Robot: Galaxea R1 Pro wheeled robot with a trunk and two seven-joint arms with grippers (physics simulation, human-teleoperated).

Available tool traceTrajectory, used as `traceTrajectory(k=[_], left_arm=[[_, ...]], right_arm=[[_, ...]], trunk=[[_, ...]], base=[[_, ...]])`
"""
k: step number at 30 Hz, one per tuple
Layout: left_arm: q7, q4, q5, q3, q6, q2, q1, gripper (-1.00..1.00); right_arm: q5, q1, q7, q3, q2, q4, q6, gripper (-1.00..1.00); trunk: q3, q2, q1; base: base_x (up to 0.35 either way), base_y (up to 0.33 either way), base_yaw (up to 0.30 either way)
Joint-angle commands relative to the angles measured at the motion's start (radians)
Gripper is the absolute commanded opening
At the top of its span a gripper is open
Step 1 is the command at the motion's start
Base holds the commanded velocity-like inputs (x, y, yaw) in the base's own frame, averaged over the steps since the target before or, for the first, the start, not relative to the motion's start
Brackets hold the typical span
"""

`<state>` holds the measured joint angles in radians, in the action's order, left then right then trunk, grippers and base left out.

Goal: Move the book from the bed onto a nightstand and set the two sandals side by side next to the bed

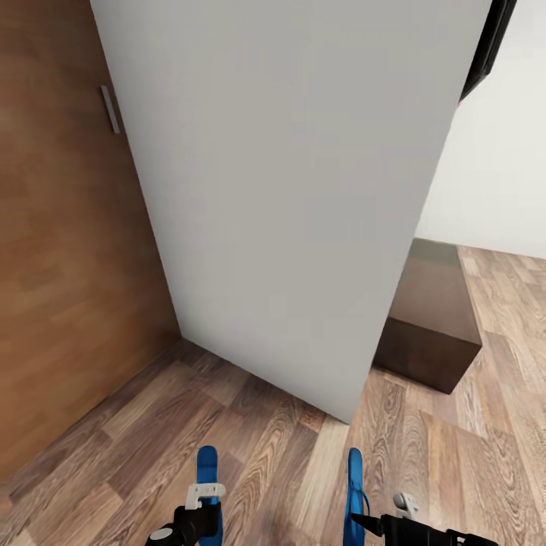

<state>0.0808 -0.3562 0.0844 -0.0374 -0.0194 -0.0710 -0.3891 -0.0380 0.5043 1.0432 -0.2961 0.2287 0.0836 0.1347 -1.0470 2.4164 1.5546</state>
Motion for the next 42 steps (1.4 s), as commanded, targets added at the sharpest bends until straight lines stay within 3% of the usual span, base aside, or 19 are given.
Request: traceTrajectory(k=[1,42], left_arm=[[0.001,0.000,0.009,-0.004,-0.002,0.000,0.000,-1.00],[0.001,0.000,0.008,-0.005,-0.004,0.000,0.001,-1.00]], right_arm=[[-0.003,0.000,0.005,-0.009,0.000,0.001,0.011,-1.00],[-0.003,0.000,0.004,-0.009,0.000,0.001,0.011,-1.00]], trunk=[[-0.001,0.000,0.000],[-0.001,0.000,0.000]], base=[[0.000,0.000,-0.300],[0.000,0.000,-0.300]])
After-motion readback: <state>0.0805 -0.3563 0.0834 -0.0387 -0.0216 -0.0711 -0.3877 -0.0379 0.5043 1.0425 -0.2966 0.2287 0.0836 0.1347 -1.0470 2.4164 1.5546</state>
